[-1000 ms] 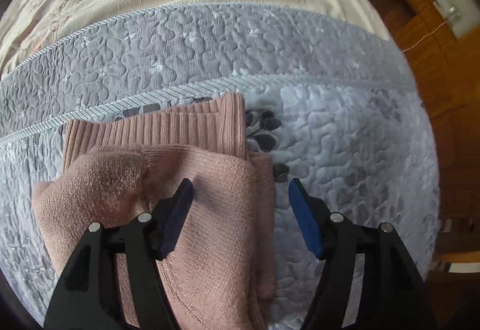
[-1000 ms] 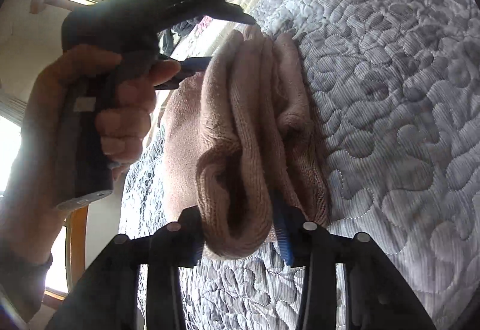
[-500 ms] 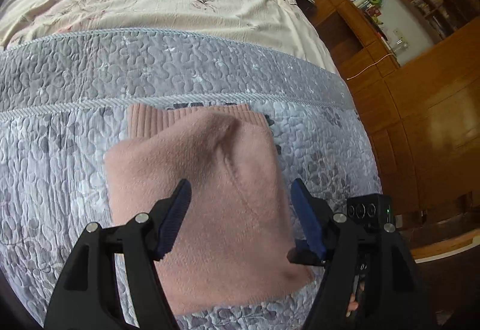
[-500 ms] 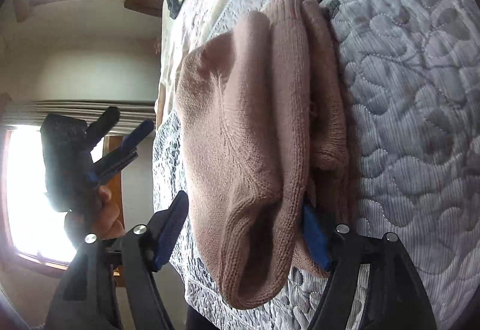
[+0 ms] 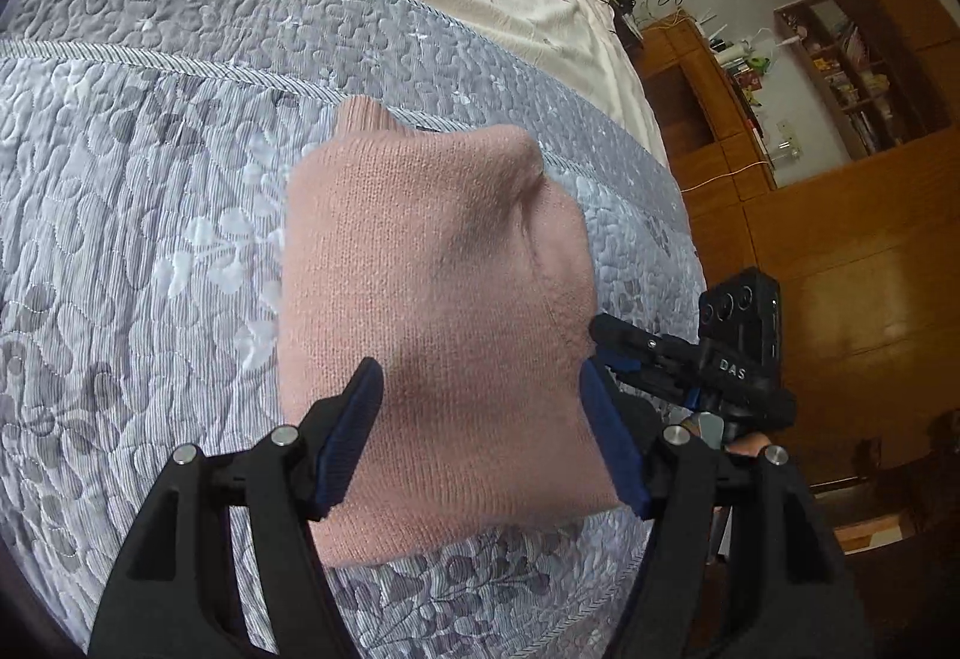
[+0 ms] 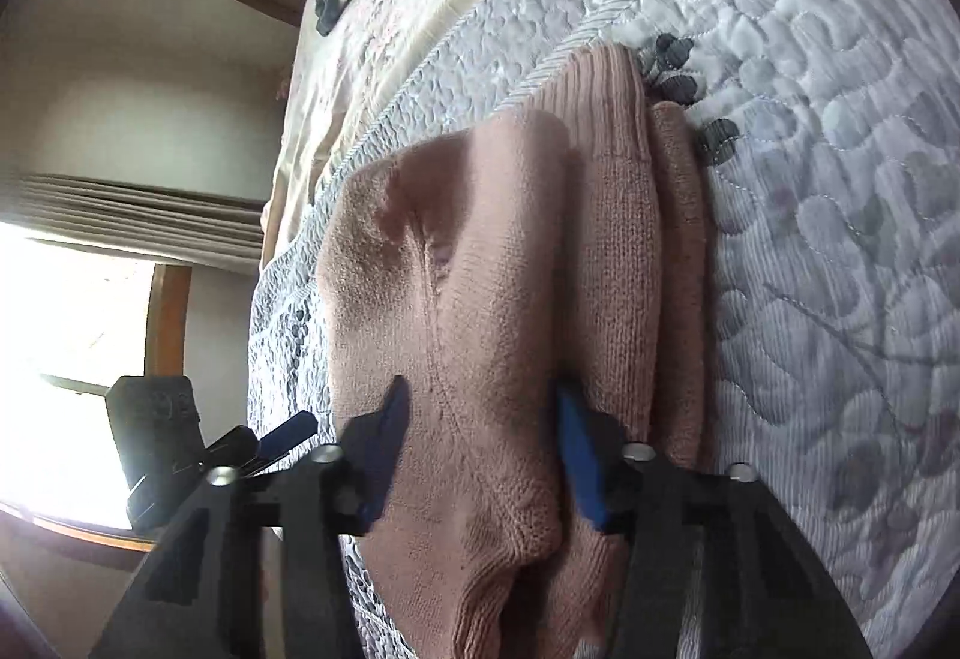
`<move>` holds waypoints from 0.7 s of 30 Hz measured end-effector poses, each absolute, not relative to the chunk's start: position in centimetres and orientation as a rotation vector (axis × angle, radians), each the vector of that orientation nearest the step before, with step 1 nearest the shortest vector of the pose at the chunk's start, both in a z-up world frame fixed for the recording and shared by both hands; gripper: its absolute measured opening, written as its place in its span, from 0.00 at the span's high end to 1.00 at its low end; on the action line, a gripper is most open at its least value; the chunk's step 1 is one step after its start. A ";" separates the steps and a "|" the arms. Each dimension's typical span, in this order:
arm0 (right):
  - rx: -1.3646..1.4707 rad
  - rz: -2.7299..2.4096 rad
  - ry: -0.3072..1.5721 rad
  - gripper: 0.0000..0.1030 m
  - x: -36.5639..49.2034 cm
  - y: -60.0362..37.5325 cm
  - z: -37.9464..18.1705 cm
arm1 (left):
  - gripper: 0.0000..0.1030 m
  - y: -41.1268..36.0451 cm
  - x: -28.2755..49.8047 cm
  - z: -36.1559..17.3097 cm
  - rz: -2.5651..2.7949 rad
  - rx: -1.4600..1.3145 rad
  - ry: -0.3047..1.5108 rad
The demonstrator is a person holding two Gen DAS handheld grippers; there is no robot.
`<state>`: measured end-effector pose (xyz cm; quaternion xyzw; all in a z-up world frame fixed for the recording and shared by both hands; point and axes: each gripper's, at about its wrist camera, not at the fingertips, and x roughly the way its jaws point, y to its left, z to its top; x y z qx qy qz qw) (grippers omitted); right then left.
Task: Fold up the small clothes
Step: 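Press and straighten the folded sweater bundle with both tools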
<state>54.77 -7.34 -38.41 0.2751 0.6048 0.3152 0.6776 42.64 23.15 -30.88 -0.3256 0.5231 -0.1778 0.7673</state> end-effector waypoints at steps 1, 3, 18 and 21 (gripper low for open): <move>0.596 0.705 1.350 0.90 54.9 -7.3 -38.1 | 0.35 23.3 42.6 -30.8 -0.393 -0.705 1.132; 0.623 0.707 1.288 0.92 54.9 -8.9 -37.1 | 0.37 23.4 42.5 -30.6 -0.430 -0.708 1.123; 0.719 0.659 1.282 0.69 59.7 -11.0 -39.1 | 0.41 18.8 41.8 -36.8 -0.607 -0.709 1.258; 0.626 0.659 1.215 0.92 60.6 -10.5 -37.3 | 0.43 19.2 42.3 -35.3 -0.649 -0.729 1.237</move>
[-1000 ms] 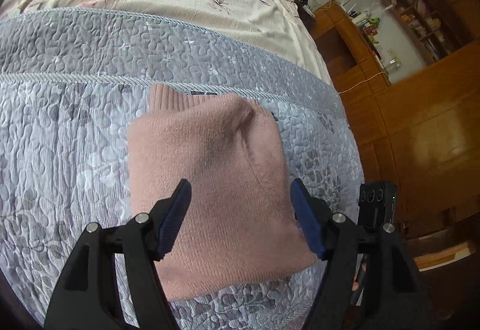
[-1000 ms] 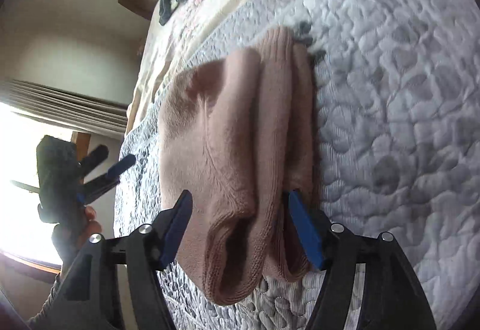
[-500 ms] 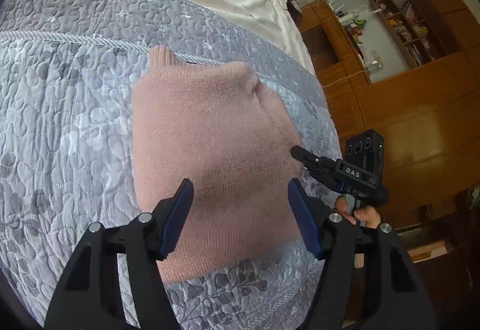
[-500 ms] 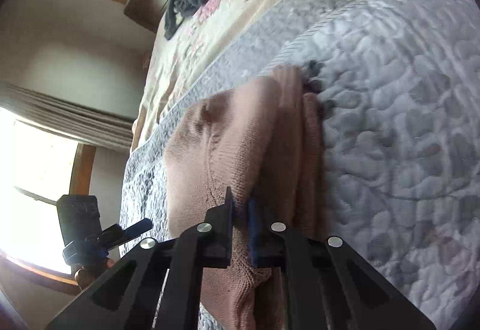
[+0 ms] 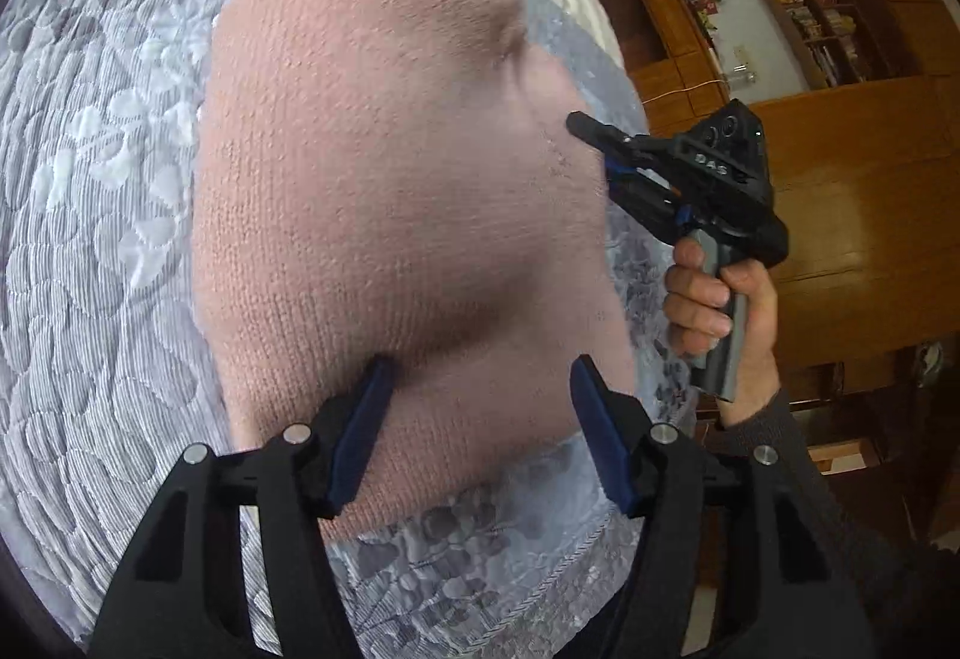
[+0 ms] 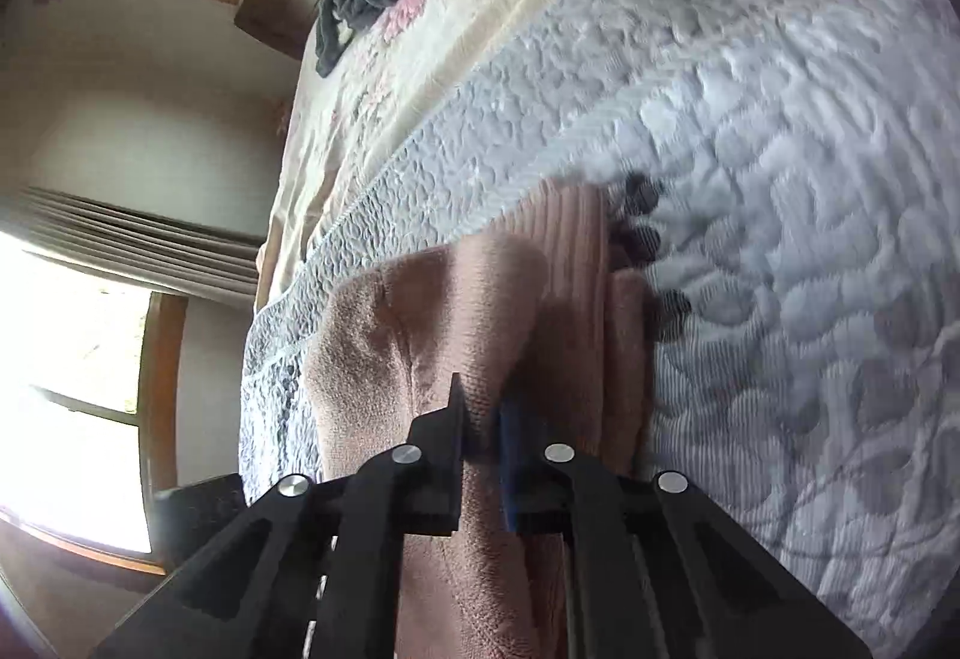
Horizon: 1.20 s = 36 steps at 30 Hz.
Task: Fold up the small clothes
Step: 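Press and straighten the folded sweater bundle with both tools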
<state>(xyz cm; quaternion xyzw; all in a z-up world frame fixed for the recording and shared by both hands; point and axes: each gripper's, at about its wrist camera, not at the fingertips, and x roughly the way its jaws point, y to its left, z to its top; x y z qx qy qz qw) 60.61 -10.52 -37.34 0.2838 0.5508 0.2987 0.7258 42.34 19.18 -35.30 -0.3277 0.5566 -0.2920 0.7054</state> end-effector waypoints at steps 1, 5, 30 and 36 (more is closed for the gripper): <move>0.619 0.647 1.166 0.92 60.6 -11.1 -36.5 | 0.43 19.6 42.7 -34.2 -0.657 -0.735 1.197; 0.587 0.565 1.220 0.92 61.1 -11.6 -39.1 | 0.41 21.8 46.5 -31.6 -0.606 -0.762 1.070; 0.400 0.719 1.254 1.00 54.2 -7.9 -38.8 | 0.69 18.1 47.9 -35.6 -0.547 -0.548 1.250; 0.401 0.754 1.221 0.95 51.4 -9.0 -35.3 | 0.71 19.2 46.7 -34.3 -0.561 -0.640 1.215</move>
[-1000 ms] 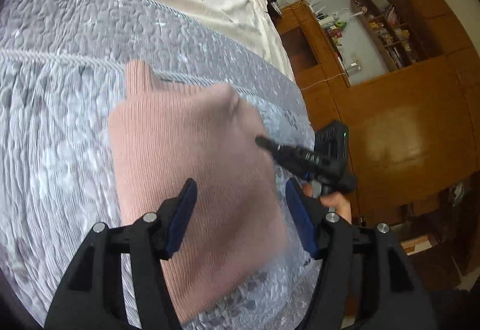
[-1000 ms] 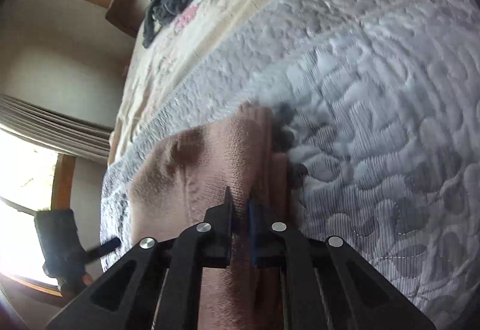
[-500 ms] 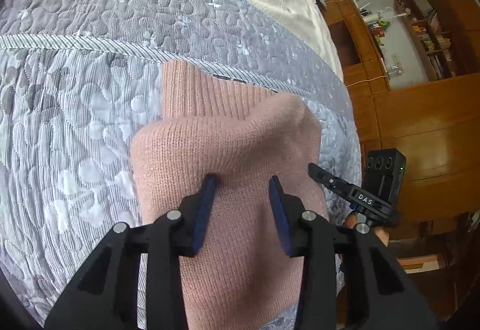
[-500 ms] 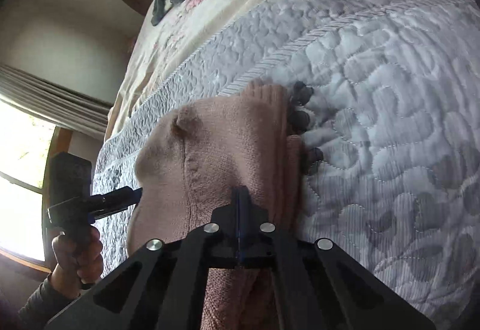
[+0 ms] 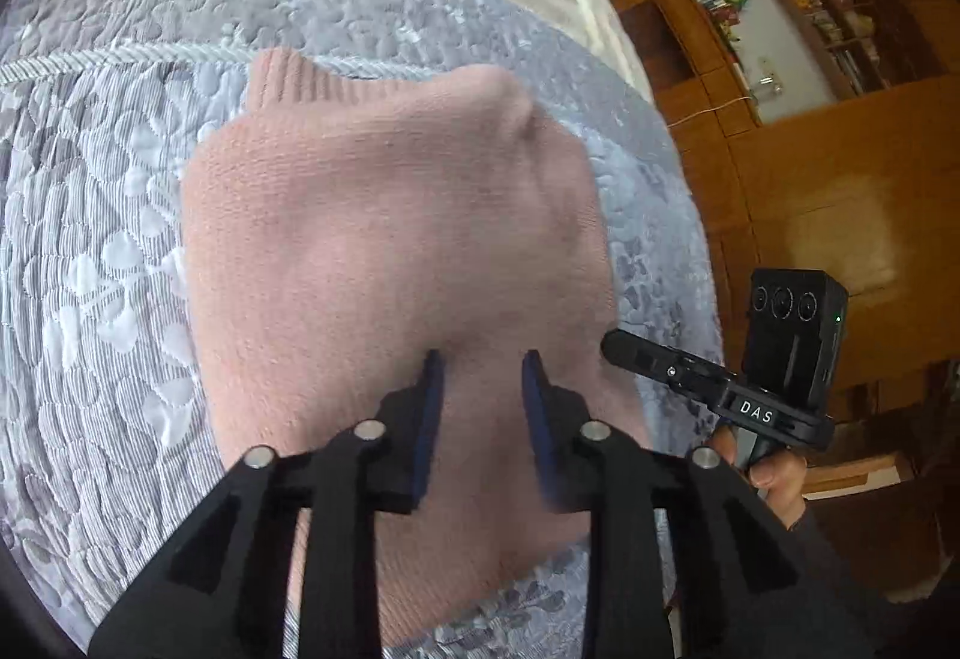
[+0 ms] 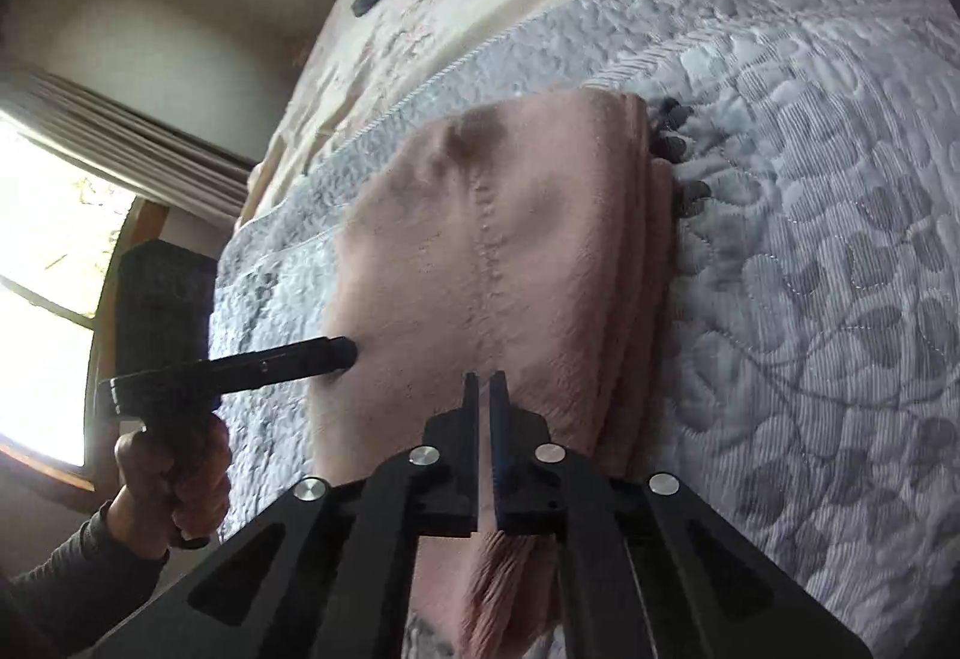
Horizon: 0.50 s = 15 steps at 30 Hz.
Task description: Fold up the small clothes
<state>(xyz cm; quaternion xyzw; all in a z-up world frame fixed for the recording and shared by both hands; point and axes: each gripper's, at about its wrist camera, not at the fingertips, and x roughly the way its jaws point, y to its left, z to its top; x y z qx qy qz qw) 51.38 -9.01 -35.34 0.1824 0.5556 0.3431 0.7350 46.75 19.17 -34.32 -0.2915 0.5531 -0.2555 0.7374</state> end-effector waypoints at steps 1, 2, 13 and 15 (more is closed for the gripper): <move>0.396 0.780 1.215 0.95 50.4 -9.0 -34.7 | 0.69 19.1 45.9 -33.6 -0.576 -0.625 1.203; 0.387 0.797 1.225 0.95 49.3 -9.2 -34.6 | 0.68 18.9 45.0 -33.4 -0.573 -0.598 1.207; 0.519 0.746 1.255 0.27 48.7 -13.6 -34.9 | 0.11 24.1 36.2 -31.6 -0.488 -0.748 1.074; 0.642 0.758 1.290 0.24 51.3 -15.4 -35.3 | 0.11 26.1 35.7 -33.2 -0.437 -0.746 1.125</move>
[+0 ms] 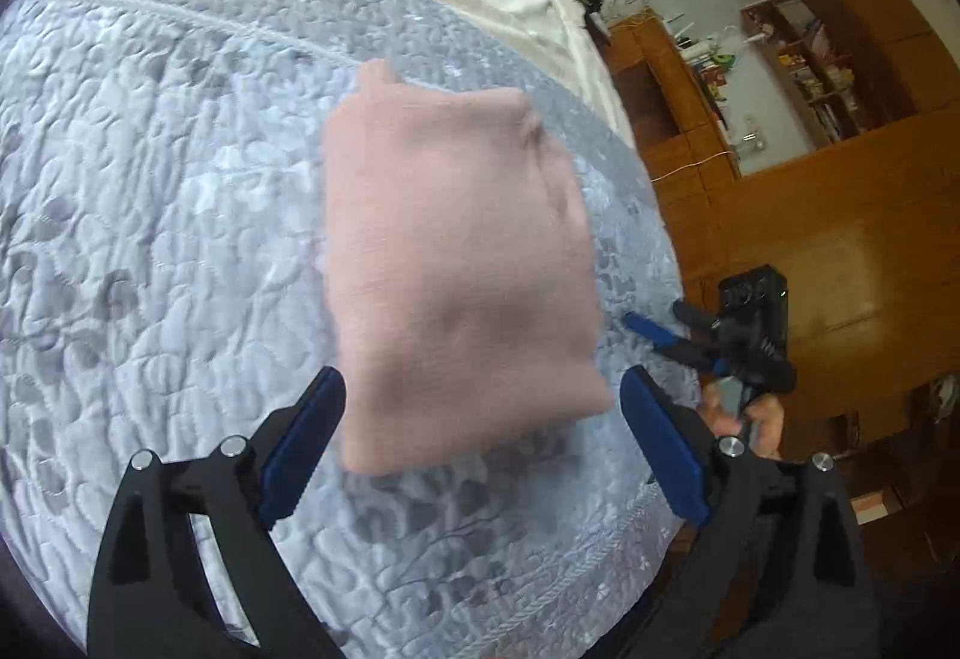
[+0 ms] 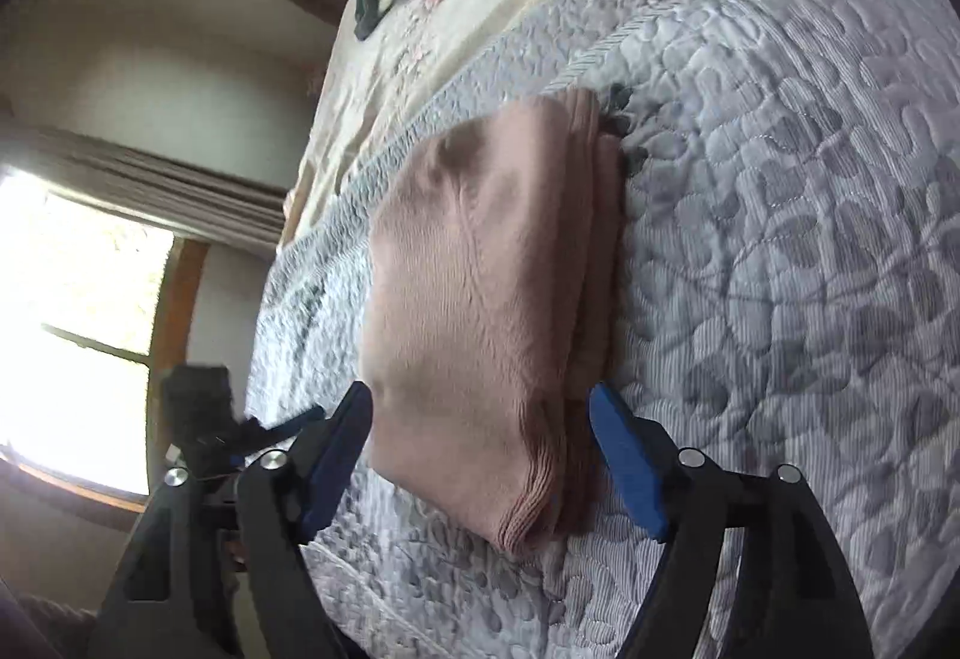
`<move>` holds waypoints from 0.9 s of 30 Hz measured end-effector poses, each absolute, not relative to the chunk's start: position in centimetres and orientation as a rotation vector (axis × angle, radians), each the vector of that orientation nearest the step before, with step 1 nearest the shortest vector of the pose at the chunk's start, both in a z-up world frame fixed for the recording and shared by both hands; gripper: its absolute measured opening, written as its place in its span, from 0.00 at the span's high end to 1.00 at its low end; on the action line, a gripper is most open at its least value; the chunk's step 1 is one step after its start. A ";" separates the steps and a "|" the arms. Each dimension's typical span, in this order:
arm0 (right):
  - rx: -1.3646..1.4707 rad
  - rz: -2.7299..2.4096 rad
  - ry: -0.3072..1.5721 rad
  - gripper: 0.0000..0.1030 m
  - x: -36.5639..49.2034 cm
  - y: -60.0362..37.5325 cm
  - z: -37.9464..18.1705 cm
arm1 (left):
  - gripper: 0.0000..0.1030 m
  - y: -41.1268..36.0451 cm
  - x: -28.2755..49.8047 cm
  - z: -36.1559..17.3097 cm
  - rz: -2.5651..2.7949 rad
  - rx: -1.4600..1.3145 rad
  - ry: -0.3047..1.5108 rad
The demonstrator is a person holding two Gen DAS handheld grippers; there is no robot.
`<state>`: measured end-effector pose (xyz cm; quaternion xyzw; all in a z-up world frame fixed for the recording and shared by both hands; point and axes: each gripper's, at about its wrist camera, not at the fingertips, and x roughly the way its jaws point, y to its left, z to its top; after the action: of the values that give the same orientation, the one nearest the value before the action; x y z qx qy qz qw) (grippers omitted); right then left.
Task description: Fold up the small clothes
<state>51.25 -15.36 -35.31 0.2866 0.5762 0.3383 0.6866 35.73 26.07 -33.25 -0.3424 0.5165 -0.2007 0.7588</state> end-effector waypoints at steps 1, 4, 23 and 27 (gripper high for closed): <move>0.693 0.761 1.313 0.21 52.6 -16.0 -35.9 | 0.11 26.9 35.7 -34.2 -0.414 -0.762 1.152; 0.830 0.770 1.376 0.19 56.4 -16.7 -38.3 | 0.12 29.0 36.0 -37.8 -0.428 -0.881 1.224; 0.679 0.886 1.463 0.19 63.7 -7.5 -43.3 | 0.23 22.3 39.2 -44.8 -0.752 -1.091 1.274; 0.669 0.876 1.441 0.35 63.3 -6.4 -43.1 | 0.40 21.1 39.0 -44.8 -0.696 -1.046 1.315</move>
<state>63.28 -6.45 -43.08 0.2907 0.6257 0.3802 0.6159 39.04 21.11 -44.84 -0.4540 0.5705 -0.3018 0.6142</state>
